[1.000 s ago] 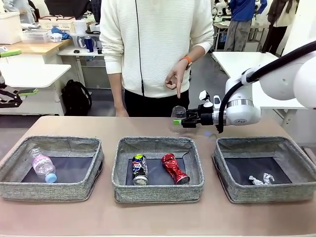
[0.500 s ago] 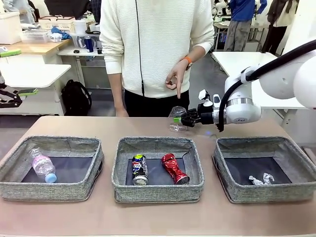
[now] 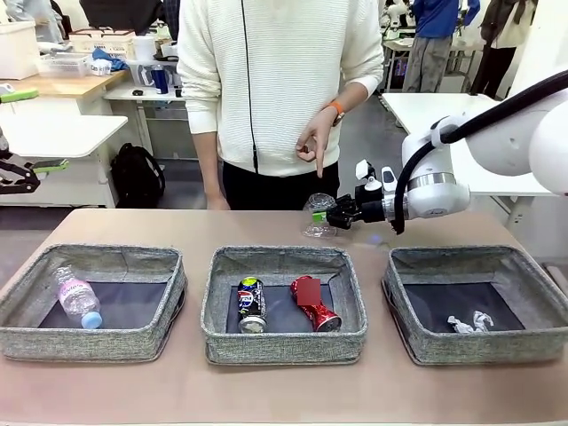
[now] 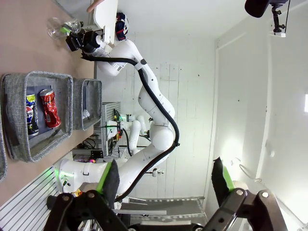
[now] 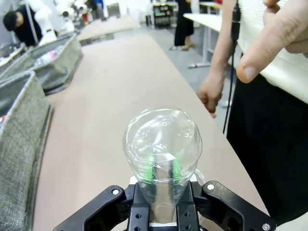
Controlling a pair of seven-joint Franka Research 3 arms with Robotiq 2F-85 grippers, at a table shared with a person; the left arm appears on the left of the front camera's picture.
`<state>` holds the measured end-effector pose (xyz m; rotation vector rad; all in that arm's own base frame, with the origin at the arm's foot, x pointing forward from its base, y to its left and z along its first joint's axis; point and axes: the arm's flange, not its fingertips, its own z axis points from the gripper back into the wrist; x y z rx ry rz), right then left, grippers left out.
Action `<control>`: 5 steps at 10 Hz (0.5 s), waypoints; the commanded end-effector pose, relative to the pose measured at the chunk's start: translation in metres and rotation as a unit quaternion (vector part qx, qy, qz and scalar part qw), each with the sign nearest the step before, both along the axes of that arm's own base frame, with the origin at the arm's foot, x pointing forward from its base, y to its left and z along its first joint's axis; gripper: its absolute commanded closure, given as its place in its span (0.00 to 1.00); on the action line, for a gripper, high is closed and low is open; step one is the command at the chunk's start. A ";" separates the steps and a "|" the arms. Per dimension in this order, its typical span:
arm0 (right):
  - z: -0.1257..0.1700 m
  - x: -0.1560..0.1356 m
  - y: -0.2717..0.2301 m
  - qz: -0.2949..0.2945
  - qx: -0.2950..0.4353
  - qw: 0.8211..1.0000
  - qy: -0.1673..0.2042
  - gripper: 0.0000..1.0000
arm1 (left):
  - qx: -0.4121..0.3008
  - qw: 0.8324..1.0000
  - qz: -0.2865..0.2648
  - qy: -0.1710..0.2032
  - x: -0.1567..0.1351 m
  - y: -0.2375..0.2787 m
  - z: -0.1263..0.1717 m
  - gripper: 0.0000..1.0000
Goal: Sort the waste into the appropriate baskets.
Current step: Pick up the waste item pointed out by the person.
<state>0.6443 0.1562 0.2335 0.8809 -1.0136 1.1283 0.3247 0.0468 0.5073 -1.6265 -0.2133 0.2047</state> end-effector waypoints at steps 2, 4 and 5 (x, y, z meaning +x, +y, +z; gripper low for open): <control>0.047 -0.014 -0.033 -0.010 -0.065 0.996 0.062 0.85 | -0.005 1.000 0.002 0.001 0.000 -0.001 0.004 0.00; 0.148 -0.062 -0.093 -0.056 -0.155 0.981 0.104 0.85 | -0.005 1.000 0.002 0.001 0.000 -0.001 0.004 0.00; 0.183 -0.093 -0.110 -0.061 -0.203 0.968 0.132 0.85 | -0.005 1.000 0.002 0.001 0.000 -0.001 0.004 0.00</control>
